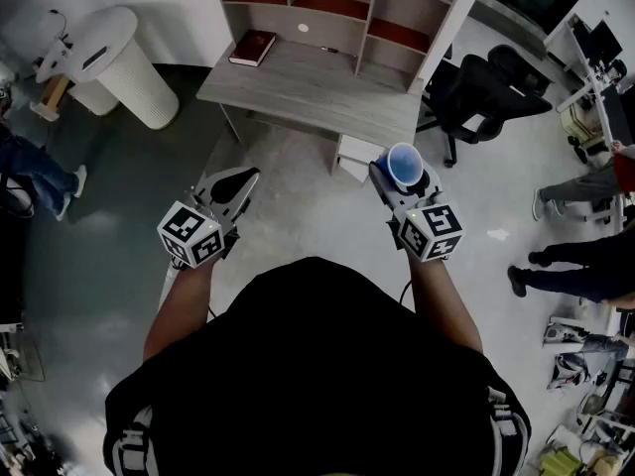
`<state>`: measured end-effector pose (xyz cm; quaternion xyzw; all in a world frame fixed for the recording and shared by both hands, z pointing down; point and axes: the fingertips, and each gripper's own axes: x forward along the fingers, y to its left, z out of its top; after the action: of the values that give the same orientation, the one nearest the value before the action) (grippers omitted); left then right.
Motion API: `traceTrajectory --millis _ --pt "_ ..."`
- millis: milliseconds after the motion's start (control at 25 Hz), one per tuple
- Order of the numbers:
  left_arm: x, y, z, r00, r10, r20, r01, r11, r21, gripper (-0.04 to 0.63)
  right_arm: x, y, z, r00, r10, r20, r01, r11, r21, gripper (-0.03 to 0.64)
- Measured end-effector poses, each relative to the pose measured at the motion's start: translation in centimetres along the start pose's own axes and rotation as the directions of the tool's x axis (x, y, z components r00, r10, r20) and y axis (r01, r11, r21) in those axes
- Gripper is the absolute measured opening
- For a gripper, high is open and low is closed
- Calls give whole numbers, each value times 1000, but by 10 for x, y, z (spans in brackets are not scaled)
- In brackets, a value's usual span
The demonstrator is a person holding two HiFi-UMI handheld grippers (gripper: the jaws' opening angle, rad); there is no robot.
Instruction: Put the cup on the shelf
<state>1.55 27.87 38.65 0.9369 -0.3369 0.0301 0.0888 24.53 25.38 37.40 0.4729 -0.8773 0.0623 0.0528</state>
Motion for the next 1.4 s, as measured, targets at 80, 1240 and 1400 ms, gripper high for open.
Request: traceTrajectory --millis 80,1240,1400 --pt "-3 2 1 1000 6 7 -6 1000 -1 18 3 1 -1 1000 5 -2 -5 1000 9 270" --pt "41 -21 -11 999 11 -38 -11 1000 -15 18 1 -44 3 999 28 16 -28 1000 6 252" --pt "49 -18 -12 999 7 -42 -7 1000 -18 18 8 -49 1 999 33 3 -33 999 8 252"
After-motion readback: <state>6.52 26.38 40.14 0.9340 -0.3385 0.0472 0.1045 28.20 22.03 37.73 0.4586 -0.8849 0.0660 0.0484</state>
